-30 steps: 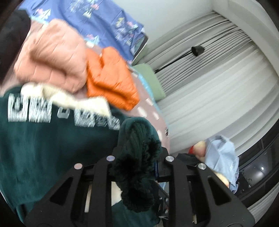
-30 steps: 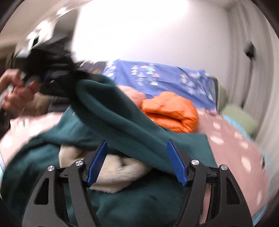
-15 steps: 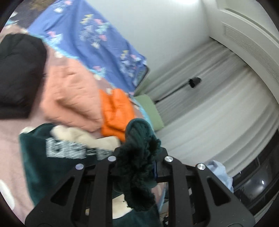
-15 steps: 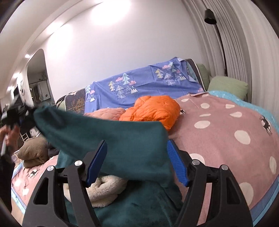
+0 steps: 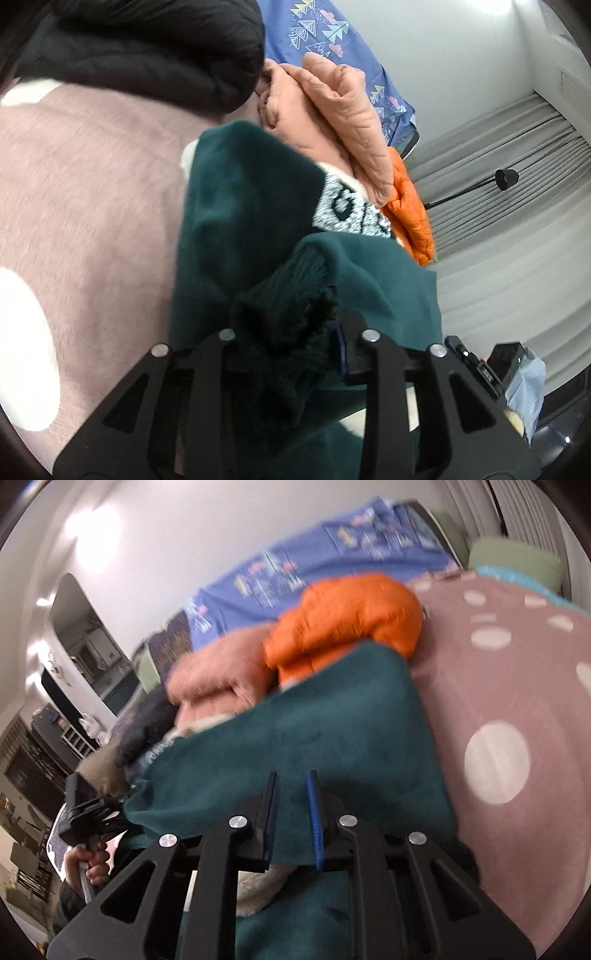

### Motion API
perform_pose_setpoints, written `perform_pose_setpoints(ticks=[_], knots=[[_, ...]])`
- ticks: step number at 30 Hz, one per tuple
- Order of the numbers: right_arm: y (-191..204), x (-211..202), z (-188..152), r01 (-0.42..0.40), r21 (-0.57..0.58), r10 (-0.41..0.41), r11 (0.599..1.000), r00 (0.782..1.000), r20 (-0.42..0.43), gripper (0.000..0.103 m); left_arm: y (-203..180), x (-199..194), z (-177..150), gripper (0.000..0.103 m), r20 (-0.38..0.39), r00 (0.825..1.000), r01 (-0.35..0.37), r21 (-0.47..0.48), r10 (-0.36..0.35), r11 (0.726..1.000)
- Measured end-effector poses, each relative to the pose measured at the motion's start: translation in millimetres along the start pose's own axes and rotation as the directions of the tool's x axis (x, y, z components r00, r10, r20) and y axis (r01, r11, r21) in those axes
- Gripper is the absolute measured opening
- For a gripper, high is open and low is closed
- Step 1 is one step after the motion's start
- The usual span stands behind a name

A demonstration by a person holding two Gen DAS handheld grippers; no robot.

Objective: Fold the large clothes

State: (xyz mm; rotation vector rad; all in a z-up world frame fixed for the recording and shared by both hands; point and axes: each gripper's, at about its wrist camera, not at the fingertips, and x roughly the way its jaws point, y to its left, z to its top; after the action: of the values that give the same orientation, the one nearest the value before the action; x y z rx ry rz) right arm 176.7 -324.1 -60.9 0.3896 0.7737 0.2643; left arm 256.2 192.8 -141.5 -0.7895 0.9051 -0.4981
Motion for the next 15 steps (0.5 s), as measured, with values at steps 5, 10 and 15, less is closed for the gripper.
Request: perform_pose_setpoints(ticks=[5, 10, 15], knots=[[-6.2, 17.4, -7.0, 0.028, 0.009, -0.027, 1.000, 0.998, -0.059, 0.020, -10.4, -14.4, 1.3, 0.063, 0.034, 0.996, -0.088, 0.063, 0.085, 0.994], [-8.6, -22.2, -9.9, -0.007, 0.033, 0.007, 0.999, 1.000, -0.009, 0.036, -23.3, -55.1, -7.9, 0.065, 0.093, 0.990, -0.118, 0.096, 0.109, 0.988], [-18.0, -87.5, -35.4, -0.033, 0.010, 0.033, 0.999, 0.999, 0.042, 0.038, -24.7, -110.9, -45.9, 0.071, 0.128, 0.988, -0.106, 0.125, 0.090, 0.987]])
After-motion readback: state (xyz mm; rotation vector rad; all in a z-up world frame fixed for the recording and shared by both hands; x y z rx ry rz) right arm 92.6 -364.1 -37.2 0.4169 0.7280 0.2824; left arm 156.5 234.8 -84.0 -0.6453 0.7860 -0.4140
